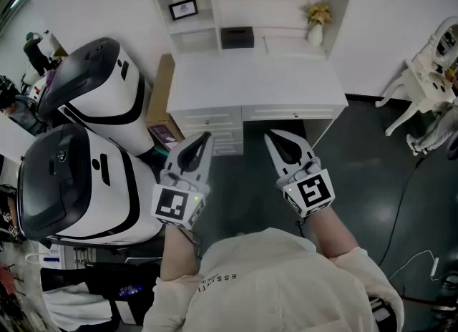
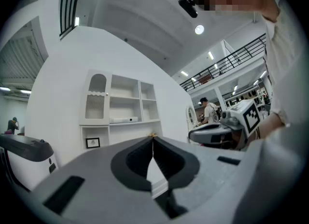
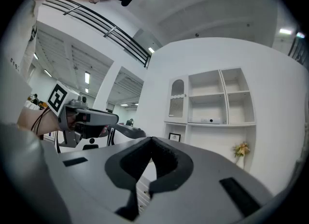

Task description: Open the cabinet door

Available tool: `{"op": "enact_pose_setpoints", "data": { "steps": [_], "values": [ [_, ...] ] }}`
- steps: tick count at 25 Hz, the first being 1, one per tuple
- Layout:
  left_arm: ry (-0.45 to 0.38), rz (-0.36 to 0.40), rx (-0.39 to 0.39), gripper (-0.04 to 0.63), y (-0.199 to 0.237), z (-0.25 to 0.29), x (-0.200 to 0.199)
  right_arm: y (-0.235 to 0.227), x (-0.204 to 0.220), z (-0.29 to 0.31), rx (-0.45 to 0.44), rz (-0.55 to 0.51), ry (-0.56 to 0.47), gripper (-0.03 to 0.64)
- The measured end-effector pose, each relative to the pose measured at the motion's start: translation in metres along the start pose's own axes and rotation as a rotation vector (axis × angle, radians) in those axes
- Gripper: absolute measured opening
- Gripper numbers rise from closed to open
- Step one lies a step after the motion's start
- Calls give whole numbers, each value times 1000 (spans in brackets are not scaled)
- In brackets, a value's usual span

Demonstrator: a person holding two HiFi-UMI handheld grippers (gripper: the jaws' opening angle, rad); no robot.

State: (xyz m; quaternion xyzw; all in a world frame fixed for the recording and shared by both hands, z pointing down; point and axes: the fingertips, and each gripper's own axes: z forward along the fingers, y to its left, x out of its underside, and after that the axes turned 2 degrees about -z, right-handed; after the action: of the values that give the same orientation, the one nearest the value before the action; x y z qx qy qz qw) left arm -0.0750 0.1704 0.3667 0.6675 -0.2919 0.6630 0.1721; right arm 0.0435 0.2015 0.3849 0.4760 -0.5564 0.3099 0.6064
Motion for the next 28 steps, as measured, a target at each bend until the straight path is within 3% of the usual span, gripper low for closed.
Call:
{"op": "enact_pose_setpoints", "data": {
  "steps": [12,18,19,21,28],
  "values": [
    [21,-3,27,3,-1,5,6,-10,6,-2,49,50,12,15],
    [2,-48,61,10,-2,5,14,-9,12,0,61,69,18,15],
    [-6,-48,52,35,2,6,14,-8,13,1,63,74,18,15],
    [-14,-41,30,223,14,7,14,-6,14,6,71,83,21,15],
    [12,32,22,235,52,3,19,3,19,35,100,91,45,15]
  ]
}}
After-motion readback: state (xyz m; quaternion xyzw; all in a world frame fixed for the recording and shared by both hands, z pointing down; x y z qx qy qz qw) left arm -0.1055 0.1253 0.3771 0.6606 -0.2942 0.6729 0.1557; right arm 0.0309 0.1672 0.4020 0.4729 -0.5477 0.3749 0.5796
